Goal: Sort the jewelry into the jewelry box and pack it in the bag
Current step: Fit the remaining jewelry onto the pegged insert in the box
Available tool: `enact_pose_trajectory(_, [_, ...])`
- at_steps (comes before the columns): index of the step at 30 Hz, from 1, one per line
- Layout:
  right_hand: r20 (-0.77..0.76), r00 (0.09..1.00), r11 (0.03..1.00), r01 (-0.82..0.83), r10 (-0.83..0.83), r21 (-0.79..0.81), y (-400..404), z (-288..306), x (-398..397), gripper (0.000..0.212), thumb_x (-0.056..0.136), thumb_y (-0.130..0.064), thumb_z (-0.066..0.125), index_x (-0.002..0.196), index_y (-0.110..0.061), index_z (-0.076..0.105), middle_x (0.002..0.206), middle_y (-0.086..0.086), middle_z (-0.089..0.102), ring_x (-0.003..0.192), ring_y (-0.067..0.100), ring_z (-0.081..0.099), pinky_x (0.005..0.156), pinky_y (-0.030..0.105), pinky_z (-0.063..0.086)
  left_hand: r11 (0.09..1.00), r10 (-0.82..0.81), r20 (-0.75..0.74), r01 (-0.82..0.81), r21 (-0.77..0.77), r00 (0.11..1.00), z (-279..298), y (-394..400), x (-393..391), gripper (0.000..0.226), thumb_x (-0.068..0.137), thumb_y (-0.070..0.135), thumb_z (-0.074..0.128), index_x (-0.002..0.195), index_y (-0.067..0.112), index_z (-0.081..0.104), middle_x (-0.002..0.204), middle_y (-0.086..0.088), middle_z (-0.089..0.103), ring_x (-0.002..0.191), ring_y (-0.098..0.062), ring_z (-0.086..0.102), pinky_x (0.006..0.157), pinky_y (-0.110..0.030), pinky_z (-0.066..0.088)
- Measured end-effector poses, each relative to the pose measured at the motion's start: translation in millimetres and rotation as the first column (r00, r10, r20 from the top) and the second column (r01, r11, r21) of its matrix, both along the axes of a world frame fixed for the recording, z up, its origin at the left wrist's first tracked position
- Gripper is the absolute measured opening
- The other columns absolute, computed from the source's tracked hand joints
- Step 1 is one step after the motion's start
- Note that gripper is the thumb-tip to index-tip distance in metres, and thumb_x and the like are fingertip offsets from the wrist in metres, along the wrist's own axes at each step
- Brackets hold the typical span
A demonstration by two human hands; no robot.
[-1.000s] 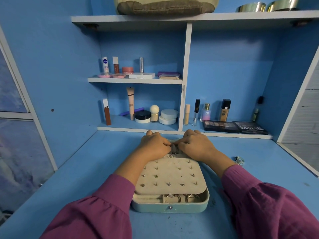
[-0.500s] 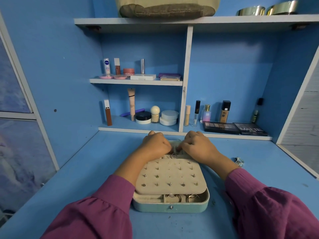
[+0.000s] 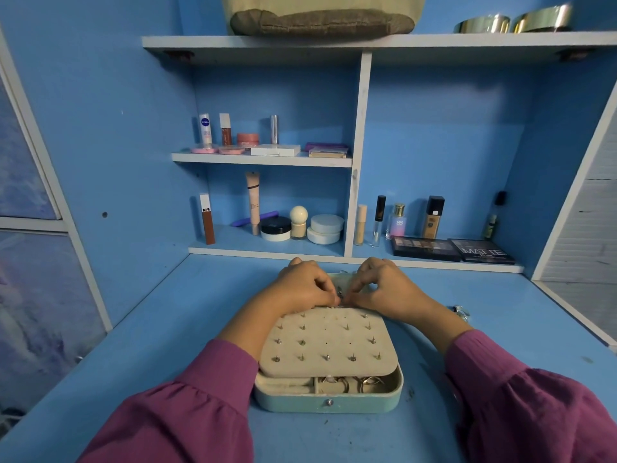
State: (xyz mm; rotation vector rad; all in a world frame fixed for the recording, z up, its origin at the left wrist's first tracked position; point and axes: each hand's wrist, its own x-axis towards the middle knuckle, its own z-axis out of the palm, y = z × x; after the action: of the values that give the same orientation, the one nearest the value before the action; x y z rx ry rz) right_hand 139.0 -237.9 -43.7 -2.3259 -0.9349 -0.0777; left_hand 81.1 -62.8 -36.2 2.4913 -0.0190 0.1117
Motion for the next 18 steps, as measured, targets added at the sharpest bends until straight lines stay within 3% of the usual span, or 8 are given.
enact_pose_trajectory(8, [-0.003,0.998,0.998,-0.065,0.065,-0.027,1.7,-1.8,2.6,0.029,0.079,-0.028,0.074,0.063,-0.047,0.06,0.097,-0.003,0.054,0.103,0.016,0.047,0.094,0.036,0.042,0.997,0.01,0.064,-0.005,-0.077,0.998,-0.7,1.8,2.3,0.008,0.083,0.024,0.069,0.076,0.026,0.069,0.1,0.006,0.055,0.112,-0.015,0.041,0.097,-0.033,0.037])
enact_pose_trajectory(12, [-0.008,0.997,0.997,-0.072,0.072,-0.021,1.6,-4.0,5.4,0.026,0.084,-0.024,0.07,0.067,-0.04,0.059,0.096,-0.002,0.053,0.103,0.018,0.047,0.093,0.034,0.04,0.998,-0.05,0.028,0.051,-0.026,0.998,-2.0,1.8,3.7,0.007,0.08,0.032,0.074,0.086,0.029,0.073,0.099,0.007,0.054,0.109,-0.013,0.039,0.095,-0.031,0.037])
enact_pose_trajectory(14, [-0.022,0.997,0.997,-0.078,0.078,0.0,1.0,-5.0,6.3,0.023,0.085,-0.023,0.07,0.069,-0.037,0.06,0.095,-0.003,0.051,0.103,0.018,0.046,0.092,0.031,0.039,0.996,-0.059,0.034,0.061,-0.063,0.998,-1.1,1.8,2.7,0.004,0.08,0.029,0.075,0.08,0.029,0.071,0.1,0.005,0.055,0.104,-0.01,0.042,0.087,-0.025,0.038])
enact_pose_trajectory(18, [-0.036,0.995,0.995,-0.088,0.09,0.046,0.3,-8.5,8.5,0.015,0.085,-0.023,0.069,0.073,-0.032,0.066,0.094,-0.004,0.053,0.1,0.015,0.047,0.089,0.028,0.038,0.976,0.025,0.118,0.001,-0.217,0.993,-0.6,2.2,3.2,0.01,0.086,0.021,0.068,0.077,0.019,0.068,0.09,0.008,0.063,0.075,0.001,0.053,0.066,-0.013,0.038])
